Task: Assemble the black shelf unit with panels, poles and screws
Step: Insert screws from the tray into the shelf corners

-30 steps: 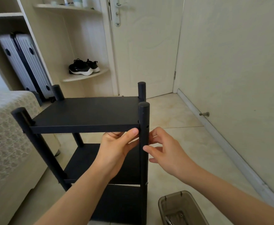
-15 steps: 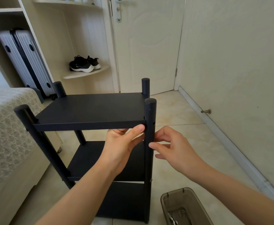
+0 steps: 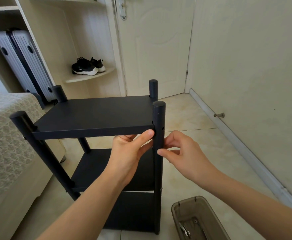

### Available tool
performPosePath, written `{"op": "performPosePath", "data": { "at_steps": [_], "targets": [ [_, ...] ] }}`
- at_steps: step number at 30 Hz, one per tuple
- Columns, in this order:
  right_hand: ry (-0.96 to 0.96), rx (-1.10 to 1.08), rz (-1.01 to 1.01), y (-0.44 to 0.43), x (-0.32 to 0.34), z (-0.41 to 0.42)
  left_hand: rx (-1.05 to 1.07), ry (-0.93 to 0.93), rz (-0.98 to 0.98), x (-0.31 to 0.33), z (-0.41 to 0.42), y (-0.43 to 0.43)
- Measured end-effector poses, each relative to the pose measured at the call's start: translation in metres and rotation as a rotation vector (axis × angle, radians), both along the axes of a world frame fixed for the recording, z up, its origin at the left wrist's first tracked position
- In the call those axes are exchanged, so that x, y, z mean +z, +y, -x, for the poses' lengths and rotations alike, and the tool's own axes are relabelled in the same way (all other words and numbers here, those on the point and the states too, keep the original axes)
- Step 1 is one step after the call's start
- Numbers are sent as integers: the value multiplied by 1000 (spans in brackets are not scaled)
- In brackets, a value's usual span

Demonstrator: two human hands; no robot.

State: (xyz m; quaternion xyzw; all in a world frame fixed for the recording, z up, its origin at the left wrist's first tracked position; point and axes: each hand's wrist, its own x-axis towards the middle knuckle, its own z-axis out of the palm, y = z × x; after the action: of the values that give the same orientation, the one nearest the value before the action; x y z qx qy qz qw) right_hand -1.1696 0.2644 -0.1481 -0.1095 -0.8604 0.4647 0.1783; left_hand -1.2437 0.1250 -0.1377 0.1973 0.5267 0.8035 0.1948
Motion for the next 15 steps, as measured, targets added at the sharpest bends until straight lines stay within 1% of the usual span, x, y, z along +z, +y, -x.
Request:
{"op": "performPosePath", "data": {
  "at_steps": [15],
  "targets": [
    [-65,77,101,11,2,-3,-45,-75,-28,-2,4,-2]
  ]
}}
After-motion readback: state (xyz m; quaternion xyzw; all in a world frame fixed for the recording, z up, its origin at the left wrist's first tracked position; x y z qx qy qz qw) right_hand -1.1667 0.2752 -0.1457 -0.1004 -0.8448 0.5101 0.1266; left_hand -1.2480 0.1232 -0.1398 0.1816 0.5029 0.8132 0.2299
